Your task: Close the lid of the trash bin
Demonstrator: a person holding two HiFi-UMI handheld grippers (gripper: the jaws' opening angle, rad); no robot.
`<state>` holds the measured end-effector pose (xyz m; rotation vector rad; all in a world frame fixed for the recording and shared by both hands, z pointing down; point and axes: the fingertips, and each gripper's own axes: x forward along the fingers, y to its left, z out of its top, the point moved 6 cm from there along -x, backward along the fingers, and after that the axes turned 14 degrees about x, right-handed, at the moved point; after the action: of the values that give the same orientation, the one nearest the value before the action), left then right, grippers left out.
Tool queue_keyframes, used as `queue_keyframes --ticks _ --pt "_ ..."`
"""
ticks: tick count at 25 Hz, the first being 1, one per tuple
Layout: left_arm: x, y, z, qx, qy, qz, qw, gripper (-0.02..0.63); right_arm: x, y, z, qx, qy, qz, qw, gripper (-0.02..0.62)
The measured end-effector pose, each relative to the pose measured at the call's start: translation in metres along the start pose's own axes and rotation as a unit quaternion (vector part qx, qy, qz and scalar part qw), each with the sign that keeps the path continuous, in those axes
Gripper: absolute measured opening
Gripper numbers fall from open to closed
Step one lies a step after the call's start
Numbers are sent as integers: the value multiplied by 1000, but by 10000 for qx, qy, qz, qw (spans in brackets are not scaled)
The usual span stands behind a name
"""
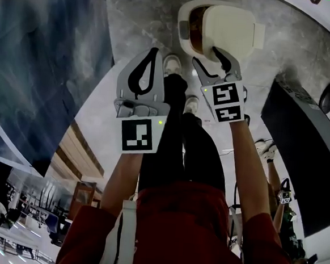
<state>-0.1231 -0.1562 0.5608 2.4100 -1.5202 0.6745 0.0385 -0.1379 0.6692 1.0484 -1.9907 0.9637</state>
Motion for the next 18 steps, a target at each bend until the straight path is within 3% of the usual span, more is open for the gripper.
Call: queue_keyframes --ticks 12,18 --pt "8 6 -55 -140 290 -91 9994 5 56 6 -26 50 418 99 9991 247" --pt "6 10 -64 -140 312 -61 9994 5 72 5 -30 239 563 57 9981 247"
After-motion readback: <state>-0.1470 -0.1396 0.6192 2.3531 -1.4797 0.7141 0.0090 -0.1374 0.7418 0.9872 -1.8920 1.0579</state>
